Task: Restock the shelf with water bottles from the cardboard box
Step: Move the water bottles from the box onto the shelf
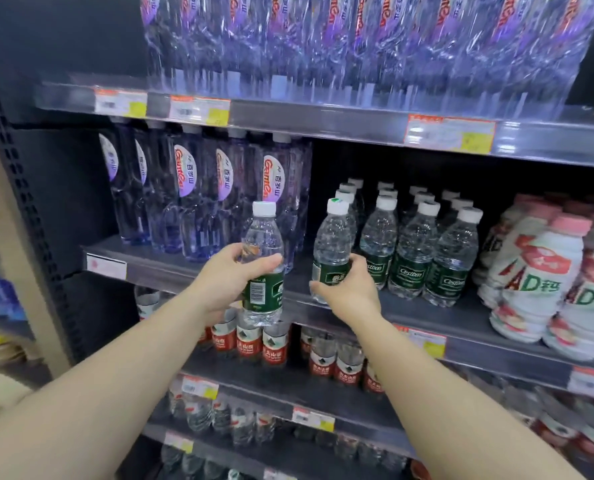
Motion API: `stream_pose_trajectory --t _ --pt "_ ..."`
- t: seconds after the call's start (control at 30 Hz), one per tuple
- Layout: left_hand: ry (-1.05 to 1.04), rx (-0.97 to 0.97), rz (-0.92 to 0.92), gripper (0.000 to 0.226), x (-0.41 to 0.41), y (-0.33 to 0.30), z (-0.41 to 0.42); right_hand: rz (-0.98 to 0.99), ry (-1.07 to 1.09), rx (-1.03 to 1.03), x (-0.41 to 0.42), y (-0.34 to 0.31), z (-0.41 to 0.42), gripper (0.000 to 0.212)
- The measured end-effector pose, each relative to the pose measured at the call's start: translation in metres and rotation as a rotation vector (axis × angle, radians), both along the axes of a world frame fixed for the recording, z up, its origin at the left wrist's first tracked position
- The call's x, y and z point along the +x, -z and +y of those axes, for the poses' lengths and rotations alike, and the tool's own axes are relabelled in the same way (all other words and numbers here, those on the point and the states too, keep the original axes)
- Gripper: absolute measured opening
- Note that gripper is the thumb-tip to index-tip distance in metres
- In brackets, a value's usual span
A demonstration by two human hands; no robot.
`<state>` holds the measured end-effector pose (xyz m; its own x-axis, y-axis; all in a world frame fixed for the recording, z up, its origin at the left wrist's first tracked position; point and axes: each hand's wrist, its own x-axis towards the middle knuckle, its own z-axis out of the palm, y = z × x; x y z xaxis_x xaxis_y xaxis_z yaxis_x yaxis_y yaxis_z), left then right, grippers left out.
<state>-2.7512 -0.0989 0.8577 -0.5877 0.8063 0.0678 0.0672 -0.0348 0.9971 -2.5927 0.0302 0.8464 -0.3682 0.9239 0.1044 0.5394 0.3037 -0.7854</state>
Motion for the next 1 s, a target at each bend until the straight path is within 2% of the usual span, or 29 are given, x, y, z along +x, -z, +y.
stream_pose_trajectory --t 0.13,0.23,0.33,0.57,0.77,0.9,1.0 --pt "0.040 -0.029 -0.001 0.061 -0.009 0.009 0.007 -0.024 0.019 0.038 0.000 0.001 -0.003 0.082" --pt "0.061 -0.057 -0.004 0.084 -0.012 0.012 0.012 -0.049 0.037 0.048 -0.003 0.003 -0.003 0.086" --pt "0.092 -0.062 0.019 0.092 -0.014 0.011 0.013 -0.059 0.050 0.025 -0.005 0.000 -0.002 0.090" --pt "0.141 -0.052 0.049 0.076 -0.016 0.008 0.017 -0.069 0.082 -0.008 -0.009 -0.005 0.002 0.085" --pt "0.163 -0.059 0.070 0.084 -0.009 0.006 0.018 -0.019 0.039 -0.018 -0.004 -0.003 0.004 0.084" --pt "0.172 -0.047 0.055 0.079 -0.002 0.003 0.019 0.074 -0.021 -0.079 0.006 -0.003 0.007 0.093" --pt "0.171 -0.037 0.054 0.076 0.006 -0.001 0.020 0.142 -0.056 -0.034 0.018 -0.003 0.003 0.078"
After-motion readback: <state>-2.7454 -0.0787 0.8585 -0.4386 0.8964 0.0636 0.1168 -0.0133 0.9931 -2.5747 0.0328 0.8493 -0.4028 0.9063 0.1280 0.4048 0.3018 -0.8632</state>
